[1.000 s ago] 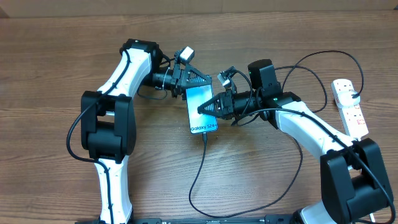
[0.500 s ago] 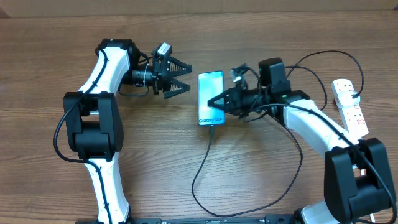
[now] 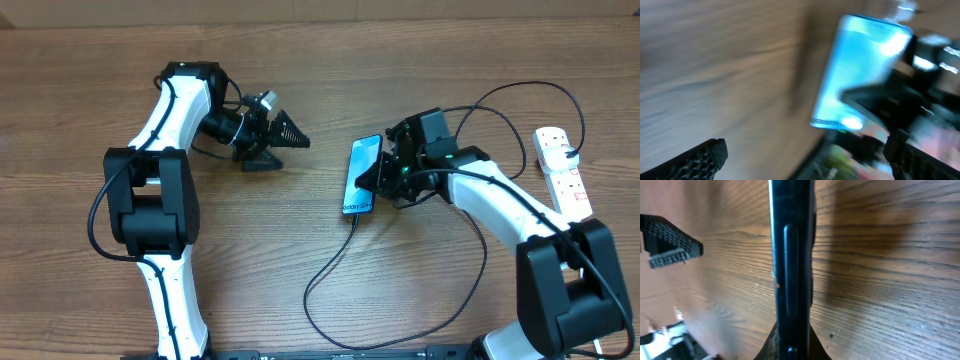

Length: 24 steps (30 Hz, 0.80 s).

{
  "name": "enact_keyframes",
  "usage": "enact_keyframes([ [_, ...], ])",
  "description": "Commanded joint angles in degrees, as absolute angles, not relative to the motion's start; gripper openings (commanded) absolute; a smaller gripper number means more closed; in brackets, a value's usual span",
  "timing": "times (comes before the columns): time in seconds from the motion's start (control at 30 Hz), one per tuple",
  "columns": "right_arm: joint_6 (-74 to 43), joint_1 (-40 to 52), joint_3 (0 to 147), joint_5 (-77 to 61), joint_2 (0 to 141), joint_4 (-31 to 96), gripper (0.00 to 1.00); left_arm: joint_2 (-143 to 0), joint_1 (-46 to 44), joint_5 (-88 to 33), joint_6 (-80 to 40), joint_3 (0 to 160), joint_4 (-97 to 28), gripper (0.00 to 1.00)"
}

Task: Plug charger to phone and switch on socket

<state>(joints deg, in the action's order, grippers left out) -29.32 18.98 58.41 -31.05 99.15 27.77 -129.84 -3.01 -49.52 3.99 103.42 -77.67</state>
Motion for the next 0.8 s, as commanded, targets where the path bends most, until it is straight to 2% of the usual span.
enact_keyframes([
  [0.0,-28.21,21.34,59.27,-28.93,100.71,26.20,0.04,-128.05,-3.38,-31.27,-7.68,103.33,-76.36,1.00],
  [0.1,-28.47,23.14,59.27,-28.93,103.48,24.49,0.04,-128.05,-3.40,-26.57,-9.89,103.33,-75.77,1.00],
  [0.47,-31.68,25.98,59.27,-31.79,113.86,14.94,0.04,-128.05,-3.88,-25.93,-9.87,103.33,-78.22,1.00],
  [0.77,-31.42,25.98,59.27,-31.51,115.39,12.03,0.27,-128.05,-5.41,-24.99,-9.87,103.33,-78.19,1.00],
])
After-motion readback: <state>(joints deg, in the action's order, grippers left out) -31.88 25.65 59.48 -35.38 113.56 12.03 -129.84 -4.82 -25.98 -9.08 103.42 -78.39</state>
